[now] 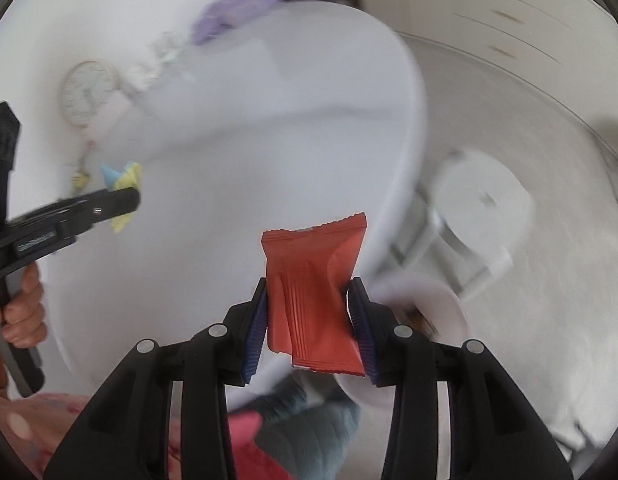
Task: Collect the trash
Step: 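Carry the red wrapper and cloth over the bin and open both tools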
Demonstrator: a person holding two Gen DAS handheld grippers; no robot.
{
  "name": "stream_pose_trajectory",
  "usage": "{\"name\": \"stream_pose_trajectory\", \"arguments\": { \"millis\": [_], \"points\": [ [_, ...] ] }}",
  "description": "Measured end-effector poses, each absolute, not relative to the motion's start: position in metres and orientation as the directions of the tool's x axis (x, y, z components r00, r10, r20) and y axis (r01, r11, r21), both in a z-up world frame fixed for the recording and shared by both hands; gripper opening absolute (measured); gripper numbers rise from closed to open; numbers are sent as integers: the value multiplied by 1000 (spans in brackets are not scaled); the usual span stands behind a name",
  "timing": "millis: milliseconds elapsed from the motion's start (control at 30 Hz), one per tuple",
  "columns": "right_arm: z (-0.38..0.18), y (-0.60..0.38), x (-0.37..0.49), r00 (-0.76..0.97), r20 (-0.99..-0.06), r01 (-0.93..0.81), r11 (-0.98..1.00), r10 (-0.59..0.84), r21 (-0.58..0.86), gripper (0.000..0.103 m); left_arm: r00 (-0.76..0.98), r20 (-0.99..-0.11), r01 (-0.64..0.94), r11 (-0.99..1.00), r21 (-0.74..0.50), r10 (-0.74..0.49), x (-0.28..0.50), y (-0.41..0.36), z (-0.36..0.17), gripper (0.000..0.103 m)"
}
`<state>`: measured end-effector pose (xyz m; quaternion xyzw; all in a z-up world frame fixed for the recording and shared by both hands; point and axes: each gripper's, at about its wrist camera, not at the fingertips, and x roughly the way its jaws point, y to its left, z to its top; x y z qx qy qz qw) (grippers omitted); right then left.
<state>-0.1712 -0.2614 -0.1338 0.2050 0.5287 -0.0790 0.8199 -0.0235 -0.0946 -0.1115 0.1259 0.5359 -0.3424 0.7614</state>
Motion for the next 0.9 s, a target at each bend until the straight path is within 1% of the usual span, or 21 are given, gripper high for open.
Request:
{"name": "stream_pose_trajectory", "arguments": {
  "millis": [167,233,333,367,400,500,533,600,700,900],
  "points": [
    [-162,-283,-229,372,-928,449,869,28,206,42,98,-915,747,636,-193,-392,-71,-130,-125,34],
    [-182,-292,-243,352,-936,475,859,13,191,43,90,-920,772,611,-178,-382,-84,-140,-127,34],
    [-215,-302,-248,333,-943,493,847,30,201,45,94,-927,793,590,-151,-364,-94,-151,-128,34],
    [-224,-305,-245,327,-944,490,845,49,214,53,99,-929,798,586,-141,-358,-101,-153,-129,34],
    [-238,-307,-245,305,-949,490,842,75,224,71,105,-931,803,582,-128,-349,-104,-156,-129,34],
    [-256,-314,-246,259,-965,520,834,52,185,84,109,-937,814,571,-108,-333,-110,-163,-131,34],
    [-257,-316,-248,252,-966,534,826,49,182,86,112,-937,816,569,-104,-331,-113,-167,-131,34],
    [-250,-322,-261,275,-961,568,799,42,197,95,110,-936,821,561,-103,-333,-113,-170,-129,34],
    [-237,-330,-284,294,-955,607,765,33,213,98,105,-938,837,539,-97,-330,-119,-184,-132,34],
    [-209,-346,-318,287,-957,673,717,-32,178,99,46,-943,882,457,-117,-331,-145,-212,-147,34]
  ]
}}
